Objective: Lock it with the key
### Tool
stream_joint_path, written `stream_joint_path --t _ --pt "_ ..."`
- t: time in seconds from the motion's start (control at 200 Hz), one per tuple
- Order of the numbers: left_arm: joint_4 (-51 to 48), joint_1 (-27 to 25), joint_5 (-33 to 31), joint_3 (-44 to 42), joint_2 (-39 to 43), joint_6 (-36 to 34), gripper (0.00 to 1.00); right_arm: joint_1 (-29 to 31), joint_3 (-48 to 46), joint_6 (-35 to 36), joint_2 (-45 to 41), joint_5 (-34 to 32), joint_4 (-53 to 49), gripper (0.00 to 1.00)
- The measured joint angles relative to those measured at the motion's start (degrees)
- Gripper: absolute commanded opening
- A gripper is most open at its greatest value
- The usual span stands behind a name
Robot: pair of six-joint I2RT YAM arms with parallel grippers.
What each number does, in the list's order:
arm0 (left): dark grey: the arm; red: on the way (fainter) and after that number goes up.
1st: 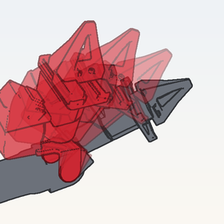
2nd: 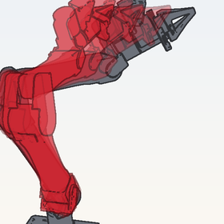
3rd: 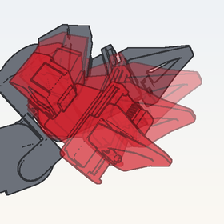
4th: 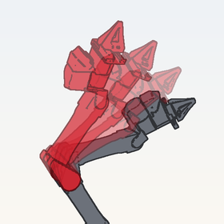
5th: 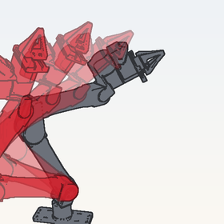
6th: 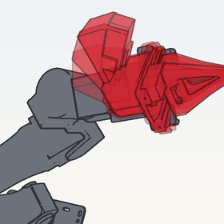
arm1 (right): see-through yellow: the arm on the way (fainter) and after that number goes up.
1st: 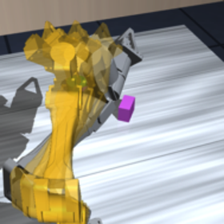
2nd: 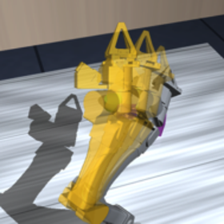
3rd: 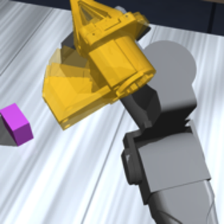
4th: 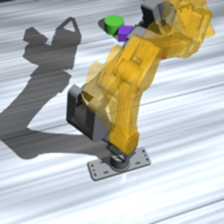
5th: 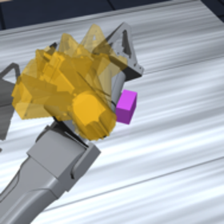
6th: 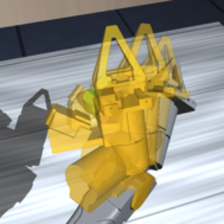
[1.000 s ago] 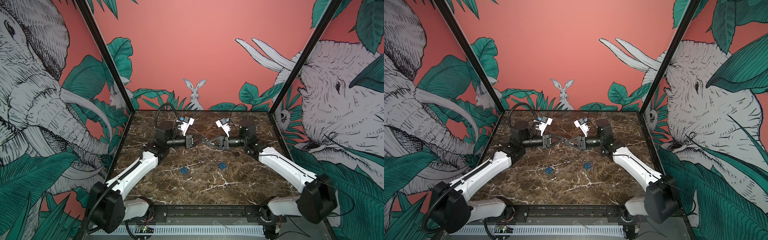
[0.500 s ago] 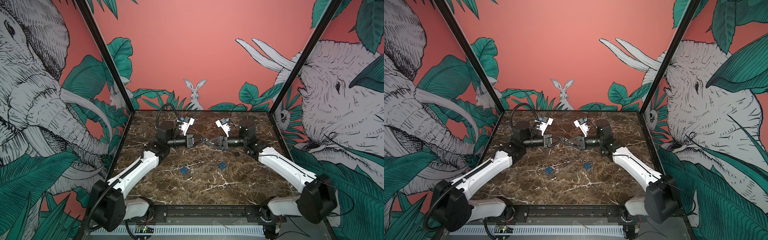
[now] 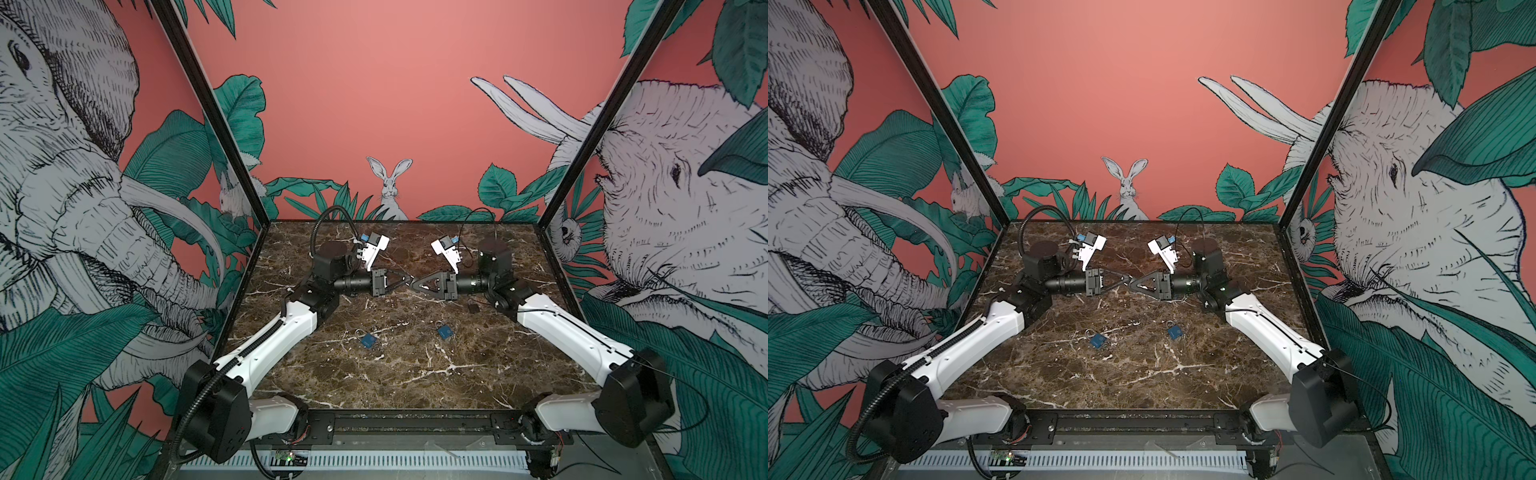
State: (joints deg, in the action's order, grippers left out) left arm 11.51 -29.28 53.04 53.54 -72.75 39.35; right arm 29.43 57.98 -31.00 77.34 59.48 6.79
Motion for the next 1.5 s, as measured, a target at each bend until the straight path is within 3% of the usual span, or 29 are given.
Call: stream_joint_path --t 0.145,0.325,0.73,1.15,1.39,1.5 --pt "0.0 -0.1 -1.9 -0.8 -0.1 1.3 0.0 0.0 -0.5 -0.6 0.0 -1.6 3.7 0.55" --pt "0.0 2.2 -4.1 -2.2 0.9 2.9 0.0 -2.2 -5.5 -6.1 -0.3 -0.6 12.6 0.55" --pt "-0.1 3.1 -5.1 -1.8 4.5 3.7 0.0 -2.4 -6.5 -11.5 0.4 1.5 20.0 0.54" --pt "-0.2 3.1 -5.5 -1.2 4.5 4.3 0.0 -1.3 -5.5 -10.8 1.1 2.0 19.1 0.17" --pt "-0.7 3.1 -5.7 -1.1 4.7 4.4 0.0 -1.3 -5.5 -10.7 1.2 2.1 18.5 0.11" --pt "-1.2 3.5 -5.7 -1.1 5.1 4.4 0.0 -1.2 -5.5 -10.6 1.2 2.4 18.7 0.14"
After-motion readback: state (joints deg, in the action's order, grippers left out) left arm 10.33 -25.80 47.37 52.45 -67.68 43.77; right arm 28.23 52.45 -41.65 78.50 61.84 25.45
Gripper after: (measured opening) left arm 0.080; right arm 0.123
